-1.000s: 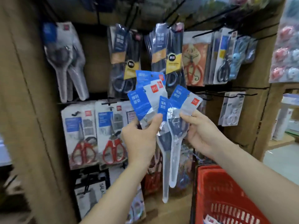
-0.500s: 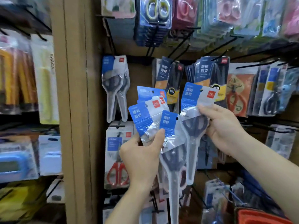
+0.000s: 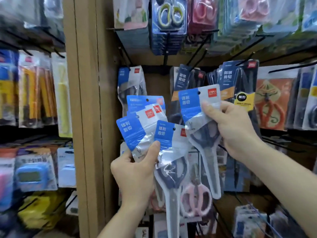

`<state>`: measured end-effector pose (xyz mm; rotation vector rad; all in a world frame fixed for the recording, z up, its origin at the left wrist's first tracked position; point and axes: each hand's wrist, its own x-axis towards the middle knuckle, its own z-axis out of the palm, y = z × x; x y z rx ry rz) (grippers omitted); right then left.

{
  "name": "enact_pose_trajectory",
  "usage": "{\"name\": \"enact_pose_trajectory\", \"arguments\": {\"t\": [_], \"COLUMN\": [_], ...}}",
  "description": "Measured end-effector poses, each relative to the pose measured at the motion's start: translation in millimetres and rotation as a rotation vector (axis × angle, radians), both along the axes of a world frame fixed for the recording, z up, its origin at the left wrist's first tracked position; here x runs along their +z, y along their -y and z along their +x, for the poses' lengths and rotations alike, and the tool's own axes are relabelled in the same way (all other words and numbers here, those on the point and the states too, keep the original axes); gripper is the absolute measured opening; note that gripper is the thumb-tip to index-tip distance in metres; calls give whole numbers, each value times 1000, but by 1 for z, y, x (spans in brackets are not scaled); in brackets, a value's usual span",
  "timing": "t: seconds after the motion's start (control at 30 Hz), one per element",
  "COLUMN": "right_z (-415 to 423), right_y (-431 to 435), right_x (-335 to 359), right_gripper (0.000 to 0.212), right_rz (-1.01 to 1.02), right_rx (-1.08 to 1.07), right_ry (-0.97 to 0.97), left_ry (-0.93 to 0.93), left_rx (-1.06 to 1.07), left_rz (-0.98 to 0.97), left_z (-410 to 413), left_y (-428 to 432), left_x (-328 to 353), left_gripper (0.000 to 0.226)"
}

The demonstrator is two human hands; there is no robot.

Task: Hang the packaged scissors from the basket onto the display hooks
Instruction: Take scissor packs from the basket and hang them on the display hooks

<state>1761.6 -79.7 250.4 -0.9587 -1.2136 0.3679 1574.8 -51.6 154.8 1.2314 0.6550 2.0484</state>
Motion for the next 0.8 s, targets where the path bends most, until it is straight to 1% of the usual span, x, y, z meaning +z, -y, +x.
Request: {"name": "enact_pose_trajectory", "arguments": {"t": [0.17, 0.27, 0.37, 0.5, 0.6, 0.67, 0.73, 0.8], "right_z": [-19, -32, -43, -46, -45, -44, -45, -47], "right_y": [-25, -41, -56, -70, -78, -82, -85, -86], "right_x": [58, 81, 97, 108, 109, 107, 103, 99], "right_gripper": [18, 18, 18, 15, 13, 17, 16, 15], "right_rz": [101, 148, 151, 91, 36, 23, 18, -1], "right_rx": [67, 83, 105, 77, 65, 50, 62, 47], "right_ry": [109, 125, 78, 21, -9, -72, -127, -115], "left_ry": [-34, -56, -120, -145, -221, -275, -309, -323], "left_rx": [100, 127, 191, 242, 302, 336, 362, 364], "left_rz": [-13, -26, -21, 31, 98, 145, 174, 200], "left_z": [-26, -44, -56, -67, -81, -95, -107, -111], "left_y": [-1, -10, -17, -25, -34, -40, -48, -54], "left_x": [22, 40, 52, 71, 88, 98, 103, 105], "left_gripper": [11, 8, 12, 7, 10, 13, 16, 18]}}
